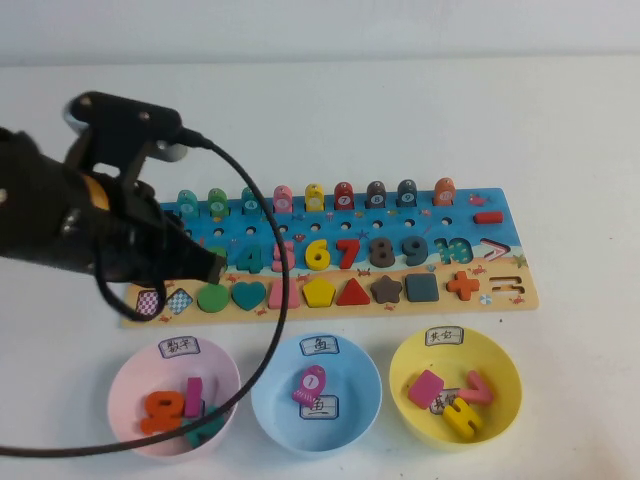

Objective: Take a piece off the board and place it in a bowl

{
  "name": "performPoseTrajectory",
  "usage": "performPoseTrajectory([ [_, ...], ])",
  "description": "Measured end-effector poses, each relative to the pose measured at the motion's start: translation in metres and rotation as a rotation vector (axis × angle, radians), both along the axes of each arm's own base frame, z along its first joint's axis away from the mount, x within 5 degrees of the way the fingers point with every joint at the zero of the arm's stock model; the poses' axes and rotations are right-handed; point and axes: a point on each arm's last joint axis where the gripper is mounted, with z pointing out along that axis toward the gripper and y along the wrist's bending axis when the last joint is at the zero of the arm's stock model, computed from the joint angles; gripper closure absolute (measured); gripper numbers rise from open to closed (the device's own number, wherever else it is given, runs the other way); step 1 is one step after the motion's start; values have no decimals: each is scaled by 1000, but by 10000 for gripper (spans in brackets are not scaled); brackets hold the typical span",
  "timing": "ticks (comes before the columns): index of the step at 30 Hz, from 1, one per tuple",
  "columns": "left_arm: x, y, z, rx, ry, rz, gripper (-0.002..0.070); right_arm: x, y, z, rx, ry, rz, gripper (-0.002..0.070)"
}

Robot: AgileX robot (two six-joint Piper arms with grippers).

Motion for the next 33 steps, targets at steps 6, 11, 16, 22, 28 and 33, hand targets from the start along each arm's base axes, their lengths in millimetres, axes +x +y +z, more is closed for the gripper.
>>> performPoseTrajectory([
  [6, -50, 26, 26, -93, -188, -1, 677, 0, 0, 0, 0, 0, 0, 694],
  [11, -92, 48, 15, -146, -300, -1, 677, 0, 0, 0, 0, 0, 0, 694],
  [16, -131, 68, -4, -227, -398, 23, 678, 0, 0, 0, 0, 0, 0, 694],
  [22, -162, 84, -26, -323, -525, 39, 678, 0, 0, 0, 0, 0, 0, 694],
  [28, -175, 91, -57, -417, -674, 38, 678, 0, 0, 0, 0, 0, 0, 694],
  [33, -175, 90, -77, -474, -772, 32, 678, 0, 0, 0, 0, 0, 0, 694],
])
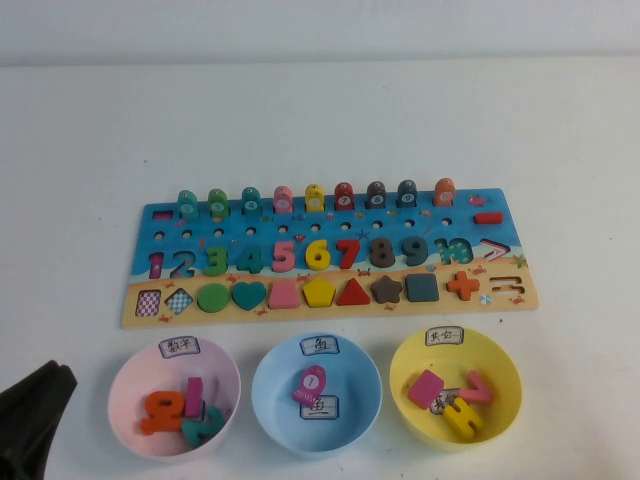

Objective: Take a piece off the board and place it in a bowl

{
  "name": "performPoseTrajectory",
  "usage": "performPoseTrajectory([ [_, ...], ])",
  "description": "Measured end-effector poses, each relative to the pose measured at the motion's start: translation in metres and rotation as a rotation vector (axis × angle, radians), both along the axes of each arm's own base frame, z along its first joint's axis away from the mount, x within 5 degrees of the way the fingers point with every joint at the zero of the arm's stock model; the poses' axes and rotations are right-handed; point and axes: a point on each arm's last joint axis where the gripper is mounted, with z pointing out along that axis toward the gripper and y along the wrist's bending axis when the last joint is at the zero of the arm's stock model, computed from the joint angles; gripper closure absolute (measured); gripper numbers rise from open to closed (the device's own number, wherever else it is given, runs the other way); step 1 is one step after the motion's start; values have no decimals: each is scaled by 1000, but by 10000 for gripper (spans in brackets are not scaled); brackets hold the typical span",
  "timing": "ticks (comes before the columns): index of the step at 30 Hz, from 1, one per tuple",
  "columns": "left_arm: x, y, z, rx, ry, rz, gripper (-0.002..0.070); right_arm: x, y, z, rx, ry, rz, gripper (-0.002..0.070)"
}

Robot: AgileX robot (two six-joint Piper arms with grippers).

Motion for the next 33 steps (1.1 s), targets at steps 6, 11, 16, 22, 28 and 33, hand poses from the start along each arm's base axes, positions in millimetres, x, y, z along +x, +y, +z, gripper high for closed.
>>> performPoseTrajectory([
  [6, 0, 0, -6, 4, 8, 0, 678, 0, 0, 0, 0, 0, 0, 694],
  [11, 0, 0, -8, 12, 22, 0, 678, 0, 0, 0, 0, 0, 0, 694],
  [16, 0, 0, -10, 50, 24, -2, 678, 0, 0, 0, 0, 0, 0, 694],
  [22, -1, 2, -21, 101, -24, 4, 678, 0, 0, 0, 0, 0, 0, 694],
  [28, -2, 16, -27, 47, -77, 178, 678, 0, 0, 0, 0, 0, 0, 694],
  [33, -7, 27, -24, 58, -144, 322, 678, 0, 0, 0, 0, 0, 0, 694],
])
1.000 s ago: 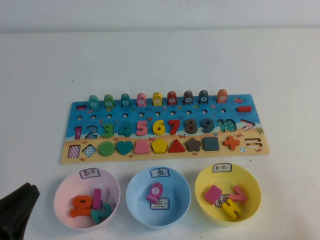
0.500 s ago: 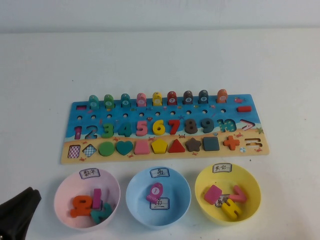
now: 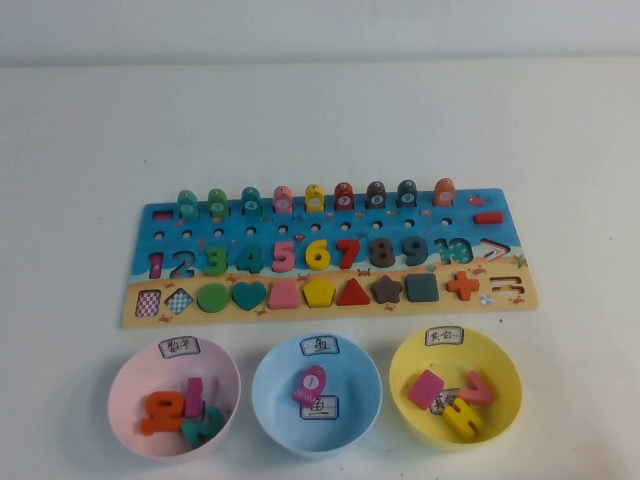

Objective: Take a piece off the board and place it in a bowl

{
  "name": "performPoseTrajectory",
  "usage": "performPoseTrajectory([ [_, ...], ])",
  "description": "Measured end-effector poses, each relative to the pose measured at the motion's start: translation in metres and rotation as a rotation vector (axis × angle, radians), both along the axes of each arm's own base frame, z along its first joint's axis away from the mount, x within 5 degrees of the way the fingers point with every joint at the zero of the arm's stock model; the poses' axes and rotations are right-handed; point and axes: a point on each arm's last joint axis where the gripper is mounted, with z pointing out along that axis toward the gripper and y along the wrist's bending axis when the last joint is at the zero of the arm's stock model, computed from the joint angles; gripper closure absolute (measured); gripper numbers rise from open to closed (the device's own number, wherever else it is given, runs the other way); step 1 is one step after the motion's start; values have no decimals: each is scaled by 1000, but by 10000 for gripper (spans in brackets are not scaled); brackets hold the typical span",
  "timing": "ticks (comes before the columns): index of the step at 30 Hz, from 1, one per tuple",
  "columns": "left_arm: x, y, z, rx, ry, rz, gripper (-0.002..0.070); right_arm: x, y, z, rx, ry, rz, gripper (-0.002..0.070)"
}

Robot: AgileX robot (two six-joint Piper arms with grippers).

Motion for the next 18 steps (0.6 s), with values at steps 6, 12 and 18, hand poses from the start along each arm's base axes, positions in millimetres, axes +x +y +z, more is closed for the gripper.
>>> performPoseTrajectory([
  [6, -7, 3, -12, 50, 88, 42, 678, 0, 0, 0, 4, -2, 0, 694],
  [12, -9, 3, -27, 78, 258, 35, 678, 0, 0, 0, 4, -2, 0, 694],
  [18, -11, 3, -35, 89, 345, 31, 678, 0, 0, 0, 4, -5, 0, 694],
])
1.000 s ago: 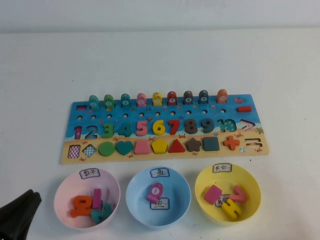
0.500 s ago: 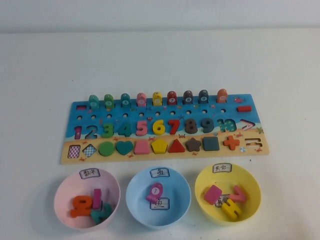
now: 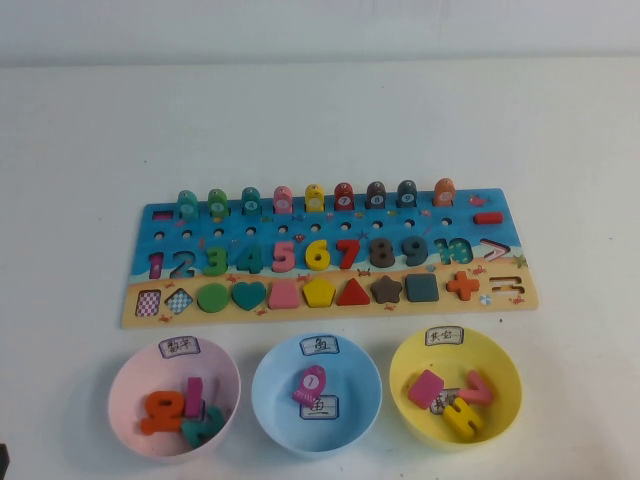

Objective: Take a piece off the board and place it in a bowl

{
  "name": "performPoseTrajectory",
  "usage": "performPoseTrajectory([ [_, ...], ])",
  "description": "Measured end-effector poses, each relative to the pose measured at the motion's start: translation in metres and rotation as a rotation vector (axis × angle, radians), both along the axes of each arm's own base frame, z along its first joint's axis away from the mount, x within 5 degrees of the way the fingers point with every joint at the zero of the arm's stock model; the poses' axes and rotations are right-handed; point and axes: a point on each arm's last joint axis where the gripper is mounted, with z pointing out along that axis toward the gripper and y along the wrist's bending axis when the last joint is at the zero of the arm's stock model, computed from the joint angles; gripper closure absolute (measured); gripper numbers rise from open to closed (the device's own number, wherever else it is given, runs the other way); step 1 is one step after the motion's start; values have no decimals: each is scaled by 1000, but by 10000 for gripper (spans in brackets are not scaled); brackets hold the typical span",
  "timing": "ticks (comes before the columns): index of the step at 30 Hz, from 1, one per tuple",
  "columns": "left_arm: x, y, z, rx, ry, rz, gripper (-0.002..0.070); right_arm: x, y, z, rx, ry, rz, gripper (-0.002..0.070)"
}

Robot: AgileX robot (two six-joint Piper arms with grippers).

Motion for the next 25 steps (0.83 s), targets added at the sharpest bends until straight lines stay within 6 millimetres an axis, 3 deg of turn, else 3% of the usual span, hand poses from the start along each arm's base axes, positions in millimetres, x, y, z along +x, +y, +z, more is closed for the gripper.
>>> performPoseTrajectory([
  [25, 0, 0, 0, 0, 0, 0, 678, 0, 0, 0, 2, -2, 0, 694],
])
